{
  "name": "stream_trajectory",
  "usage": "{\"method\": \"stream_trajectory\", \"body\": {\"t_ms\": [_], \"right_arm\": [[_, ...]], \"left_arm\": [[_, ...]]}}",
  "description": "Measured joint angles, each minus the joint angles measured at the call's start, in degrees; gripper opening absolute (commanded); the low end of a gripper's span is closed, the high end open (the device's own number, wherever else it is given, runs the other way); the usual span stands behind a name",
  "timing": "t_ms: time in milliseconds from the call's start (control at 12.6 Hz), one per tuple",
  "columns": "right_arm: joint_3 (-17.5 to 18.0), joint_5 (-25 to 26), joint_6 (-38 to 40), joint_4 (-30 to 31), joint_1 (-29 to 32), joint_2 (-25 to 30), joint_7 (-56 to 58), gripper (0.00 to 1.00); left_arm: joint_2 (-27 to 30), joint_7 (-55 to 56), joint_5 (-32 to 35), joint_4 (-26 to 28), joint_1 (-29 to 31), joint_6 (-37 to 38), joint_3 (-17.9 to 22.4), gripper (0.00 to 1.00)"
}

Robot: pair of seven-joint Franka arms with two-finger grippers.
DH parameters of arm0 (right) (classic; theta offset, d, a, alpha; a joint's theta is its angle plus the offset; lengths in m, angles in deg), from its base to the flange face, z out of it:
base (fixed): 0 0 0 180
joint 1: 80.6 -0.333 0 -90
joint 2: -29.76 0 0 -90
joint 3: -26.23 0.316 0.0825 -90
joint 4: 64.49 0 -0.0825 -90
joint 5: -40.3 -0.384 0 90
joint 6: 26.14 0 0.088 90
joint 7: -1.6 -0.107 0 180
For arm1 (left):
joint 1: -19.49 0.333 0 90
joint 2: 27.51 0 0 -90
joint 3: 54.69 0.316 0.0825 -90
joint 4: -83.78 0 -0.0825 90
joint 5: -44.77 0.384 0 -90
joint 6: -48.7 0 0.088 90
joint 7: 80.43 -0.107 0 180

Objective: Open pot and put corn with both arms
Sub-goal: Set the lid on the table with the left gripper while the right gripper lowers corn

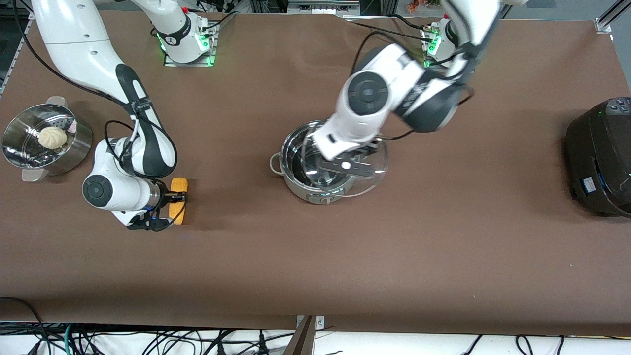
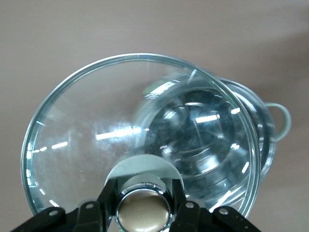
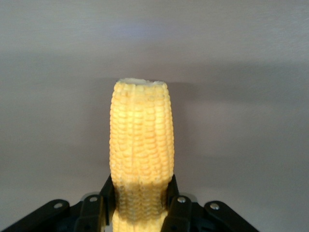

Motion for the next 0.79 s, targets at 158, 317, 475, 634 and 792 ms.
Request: {"method": "stream_trajectory", "body": {"t_ms": [158, 317, 475, 634, 792], "right_arm": [[4.4, 0.0, 6.7, -1.6, -0.2, 5.7, -8.2, 0.0], [10.7, 0.0, 11.6, -3.7, -1.7, 11.5, -18.1, 0.0], [14.9, 0.2, 12.9, -6.8, -7.4, 13.5, -28.5, 0.0], [15.4, 0.5, 12.4, -9.3, -15.7, 12.1, -36.6, 0.0], [15.3, 0.8, 10.4, -11.9, -21.2, 8.1, -41.4, 0.0]], "left_arm": [[2.2, -3.9, 0.7, -3.4, 5.6, 8.3, 0.4, 0.0], [3.8, -15.7, 3.6, -3.6, 11.4, 13.9, 0.6, 0.0], [3.4, -31.0, 7.6, -0.3, 17.9, 14.2, 0.8, 0.0], [1.2, -38.4, 10.4, 5.7, 23.2, 7.5, 1.0, 0.01], [-0.7, -40.4, 11.0, 15.6, 26.6, -5.9, 0.9, 0.08]]}}
